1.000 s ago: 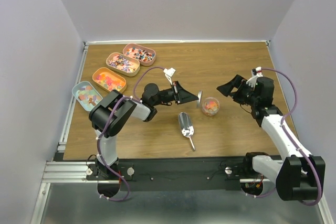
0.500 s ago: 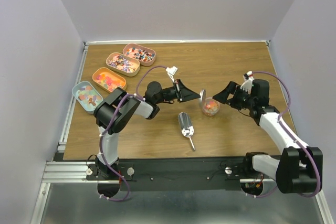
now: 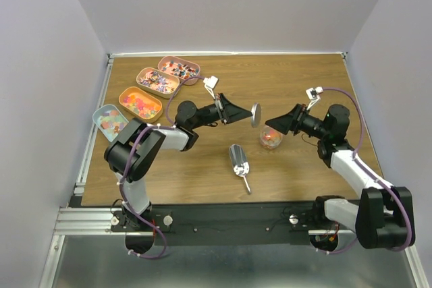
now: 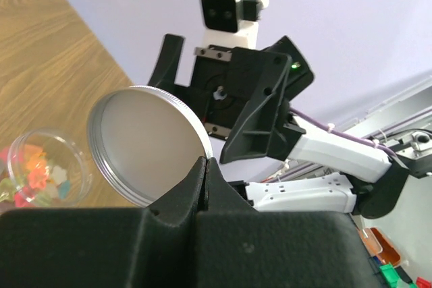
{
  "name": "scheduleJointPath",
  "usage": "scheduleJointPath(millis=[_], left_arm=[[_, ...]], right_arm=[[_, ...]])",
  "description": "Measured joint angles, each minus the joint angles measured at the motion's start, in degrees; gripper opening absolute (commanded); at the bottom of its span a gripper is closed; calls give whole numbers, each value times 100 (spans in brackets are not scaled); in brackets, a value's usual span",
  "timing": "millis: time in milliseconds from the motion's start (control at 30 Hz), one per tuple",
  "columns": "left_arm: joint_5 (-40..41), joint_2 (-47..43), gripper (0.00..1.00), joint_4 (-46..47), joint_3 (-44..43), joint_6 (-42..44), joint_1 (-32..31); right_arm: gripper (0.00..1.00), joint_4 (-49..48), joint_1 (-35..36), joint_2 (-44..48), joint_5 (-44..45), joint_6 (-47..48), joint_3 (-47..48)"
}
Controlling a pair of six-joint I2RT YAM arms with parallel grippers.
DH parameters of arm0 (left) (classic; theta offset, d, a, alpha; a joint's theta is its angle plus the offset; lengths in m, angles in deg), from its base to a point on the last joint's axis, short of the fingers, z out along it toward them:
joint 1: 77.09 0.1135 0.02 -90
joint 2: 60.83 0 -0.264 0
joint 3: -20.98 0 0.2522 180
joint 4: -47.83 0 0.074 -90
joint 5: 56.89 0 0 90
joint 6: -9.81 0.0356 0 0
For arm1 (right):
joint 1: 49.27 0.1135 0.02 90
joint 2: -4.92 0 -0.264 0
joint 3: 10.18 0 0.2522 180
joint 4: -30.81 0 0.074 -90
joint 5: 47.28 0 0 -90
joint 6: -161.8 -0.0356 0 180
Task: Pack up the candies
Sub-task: Pick up the bottle lid at the center of the board.
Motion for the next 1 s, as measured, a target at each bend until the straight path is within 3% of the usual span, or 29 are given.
scheduleJointPath(millis=[300, 1000], left_arm=[[2, -254, 0, -164, -2, -4, 0], [2, -411, 0, -511, -2, 42, 0]], right_arm=[[100, -492, 468, -514, -251, -39, 280], [100, -490, 831, -914, -254, 317, 752]])
